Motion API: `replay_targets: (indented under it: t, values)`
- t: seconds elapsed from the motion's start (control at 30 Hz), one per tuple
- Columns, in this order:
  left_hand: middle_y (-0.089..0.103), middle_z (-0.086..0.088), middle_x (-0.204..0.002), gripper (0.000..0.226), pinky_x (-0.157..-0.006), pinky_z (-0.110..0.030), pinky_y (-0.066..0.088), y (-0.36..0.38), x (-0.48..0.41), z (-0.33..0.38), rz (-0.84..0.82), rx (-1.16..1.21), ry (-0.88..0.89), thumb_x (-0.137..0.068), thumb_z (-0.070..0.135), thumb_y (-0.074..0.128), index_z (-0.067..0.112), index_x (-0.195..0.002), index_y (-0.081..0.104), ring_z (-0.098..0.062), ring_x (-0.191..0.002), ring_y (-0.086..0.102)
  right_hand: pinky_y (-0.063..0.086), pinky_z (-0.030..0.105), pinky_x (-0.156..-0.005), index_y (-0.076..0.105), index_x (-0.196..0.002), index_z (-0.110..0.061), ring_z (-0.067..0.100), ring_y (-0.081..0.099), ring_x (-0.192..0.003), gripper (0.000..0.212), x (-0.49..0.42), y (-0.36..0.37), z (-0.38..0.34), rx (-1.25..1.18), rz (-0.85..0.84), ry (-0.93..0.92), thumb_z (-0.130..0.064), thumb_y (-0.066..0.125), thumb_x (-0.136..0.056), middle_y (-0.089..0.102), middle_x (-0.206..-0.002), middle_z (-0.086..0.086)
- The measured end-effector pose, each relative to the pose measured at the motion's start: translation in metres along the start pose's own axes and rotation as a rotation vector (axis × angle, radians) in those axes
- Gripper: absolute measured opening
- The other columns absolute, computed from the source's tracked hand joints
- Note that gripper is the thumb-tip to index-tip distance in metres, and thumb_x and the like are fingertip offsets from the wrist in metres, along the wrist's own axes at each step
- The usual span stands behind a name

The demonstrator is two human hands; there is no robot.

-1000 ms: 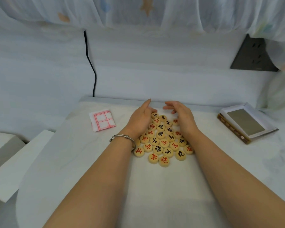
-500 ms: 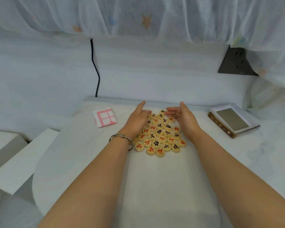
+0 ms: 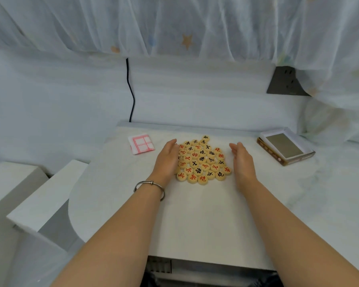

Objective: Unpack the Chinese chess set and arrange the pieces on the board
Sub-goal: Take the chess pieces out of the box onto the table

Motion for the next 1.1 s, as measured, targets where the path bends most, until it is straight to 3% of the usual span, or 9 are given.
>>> replay_targets:
  t: [0.17,0.2,0.27,0.37,0.5,0.7,0.9,1.0,1.1]
  values:
    - [0.039,-0.004,-0.146,0.042,-0.112,-0.034,0.030,-0.002,0.011,-0.001,0.090,-0.032,0.010,-0.101,0.021,0.028,0.015,-0.142,0.035,-0.020,-0.134,0.038,0.024,0.020,-0.064,0.048,-0.094,-0.009,0.018,0.043,-0.089,0.026,0.036,0.008,-0.013,0.195,0.128,-0.131,-0.023,0.028,-0.101,0.048,-0.086,-0.001]
    - [0.041,-0.004,-0.145,0.041,-0.111,-0.029,0.030,0.000,0.013,0.003,0.093,-0.093,0.050,-0.101,0.019,0.028,0.014,-0.141,0.036,-0.020,-0.133,0.038,0.026,0.022,-0.065,0.047,-0.092,-0.006,0.022,0.046,-0.090,0.029,0.039,0.014,-0.013,0.228,0.140,-0.153,-0.026,0.028,-0.100,0.051,-0.087,0.003]
    - [0.045,-0.006,-0.140,0.039,-0.103,-0.020,0.027,0.006,0.016,0.014,0.103,-0.292,0.178,-0.100,0.016,0.030,0.009,-0.138,0.039,-0.020,-0.131,0.039,0.037,0.026,-0.091,0.053,-0.108,-0.001,0.028,0.049,-0.113,0.048,0.042,0.024,-0.013,0.295,0.160,-0.195,-0.038,0.026,-0.096,0.056,-0.117,0.014]
    - [0.037,-0.006,-0.146,0.044,-0.114,-0.028,0.023,0.017,0.009,0.014,0.099,-0.498,0.247,-0.100,0.023,0.030,0.009,-0.142,0.033,-0.020,-0.137,0.031,0.021,0.034,-0.117,0.039,-0.139,-0.004,0.020,0.024,-0.142,0.050,0.038,0.034,-0.015,0.375,0.171,-0.225,-0.034,0.030,-0.100,0.031,-0.151,0.010]
    - [0.025,-0.006,-0.155,0.051,-0.119,-0.034,0.015,0.025,-0.008,0.004,0.079,-0.656,0.203,-0.101,0.033,0.023,0.012,-0.147,0.025,-0.021,-0.144,0.018,0.018,0.035,-0.118,0.033,-0.142,-0.005,0.020,0.019,-0.144,0.050,0.029,0.044,-0.022,0.454,0.170,-0.302,-0.032,0.030,-0.100,0.026,-0.154,0.010]
    - [0.025,-0.001,-0.155,0.051,-0.119,-0.038,0.012,0.033,-0.025,0.005,0.040,-0.709,0.175,-0.101,0.035,0.019,0.015,-0.147,0.025,-0.016,-0.144,0.018,0.032,0.039,-0.110,0.045,-0.135,-0.007,0.023,0.042,-0.130,0.047,0.011,0.050,-0.026,0.604,0.228,-0.333,-0.034,0.032,-0.099,0.051,-0.137,0.008]
    - [0.028,0.000,-0.153,0.045,-0.117,-0.027,0.013,0.013,-0.022,0.020,0.050,-0.338,0.235,-0.102,0.025,0.029,0.015,-0.145,0.030,-0.014,-0.143,0.021,0.013,0.042,-0.119,0.039,-0.139,-0.010,0.022,0.018,-0.144,0.054,0.029,0.059,-0.039,0.612,0.116,-0.489,-0.041,0.032,-0.095,0.028,-0.153,0.009]
    - [0.032,-0.005,-0.152,0.045,-0.116,-0.031,0.012,-0.029,-0.028,0.024,0.232,-0.602,0.300,-0.097,0.016,0.039,0.012,-0.142,0.037,-0.021,-0.143,0.018,0.000,0.043,-0.117,0.036,-0.141,-0.014,0.021,0.009,-0.146,0.075,0.064,0.087,-0.044,0.888,-0.025,-0.695,-0.057,0.024,-0.080,0.020,-0.156,0.005]
    - [0.024,-0.005,-0.154,0.050,-0.115,-0.043,0.016,-0.057,-0.038,-0.007,0.248,-0.953,0.114,-0.093,0.021,0.040,0.014,-0.142,0.035,-0.026,-0.144,0.012,-0.001,0.046,-0.116,0.041,-0.138,-0.015,0.024,0.012,-0.146,0.081,0.080,0.119,-0.034,1.103,-0.103,-0.822,-0.063,0.031,-0.074,0.025,-0.155,0.005]
Point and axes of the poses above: each hand's wrist, its own x-axis away from the middle knuckle, its own y-axis out of the palm, z = x × y, the point moved 10 cm from there along -x, towards the middle knuckle
